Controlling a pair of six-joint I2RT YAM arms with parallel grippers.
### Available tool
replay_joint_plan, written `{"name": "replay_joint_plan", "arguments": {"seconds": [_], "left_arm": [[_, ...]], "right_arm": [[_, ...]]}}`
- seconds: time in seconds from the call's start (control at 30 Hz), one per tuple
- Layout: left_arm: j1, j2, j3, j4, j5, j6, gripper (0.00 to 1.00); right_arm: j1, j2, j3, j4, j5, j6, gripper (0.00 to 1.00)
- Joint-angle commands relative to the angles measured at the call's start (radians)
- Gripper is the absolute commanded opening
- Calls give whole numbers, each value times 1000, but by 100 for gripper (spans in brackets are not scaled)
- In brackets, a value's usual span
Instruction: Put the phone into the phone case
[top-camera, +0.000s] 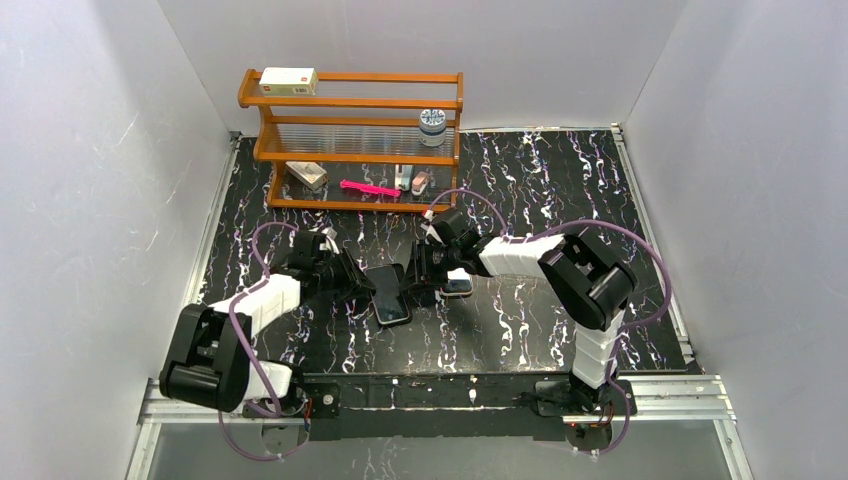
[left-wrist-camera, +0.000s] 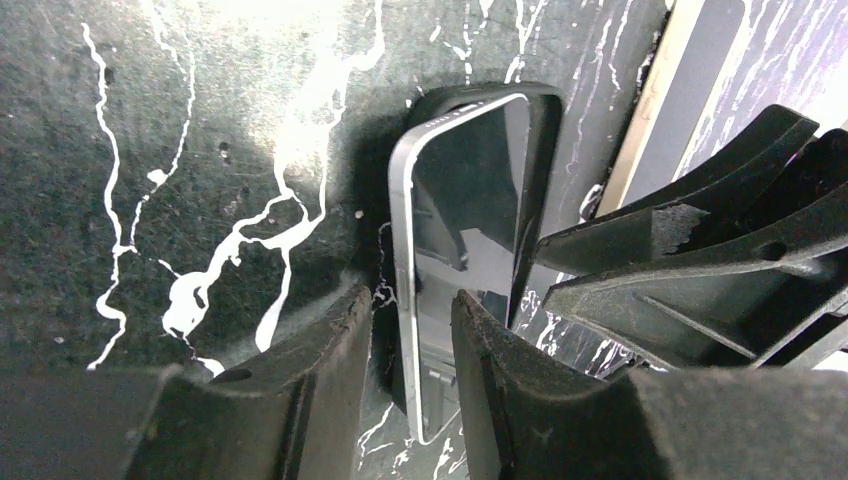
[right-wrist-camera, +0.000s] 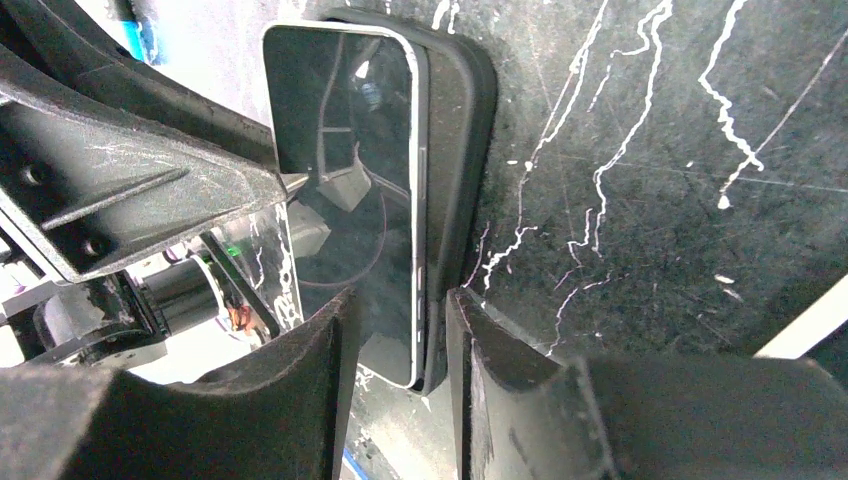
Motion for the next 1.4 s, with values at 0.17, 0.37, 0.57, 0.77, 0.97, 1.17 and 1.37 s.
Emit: {"name": "replay_joint_plan", "arguments": {"seconds": [0.17, 0.37, 0.57, 0.77, 0.97, 1.17, 1.37], "left_arm": [[-18, 59, 12, 51, -27, 12, 19], [-69, 62, 10, 48, -39, 16, 10], [-117, 69, 23, 50, -52, 22, 10], [-161, 87, 31, 50, -80, 3, 14], [-166, 55, 51, -66, -145, -28, 24], [-165, -14, 91, -147, -168, -67, 31], [-166, 1, 80, -131, -154, -82, 29]], "right_arm": [[-12, 34, 20, 46, -22, -2, 42], [-27, 42, -4, 132, -62, 5, 39], [-28, 59, -3, 189, -107, 7, 38], [-28, 73, 21, 197, -121, 7, 36], [-31, 57, 30, 117, -84, -4, 45], [-44, -2, -10, 60, -45, 6, 51], [-45, 4, -44, 88, -56, 38, 57]]}}
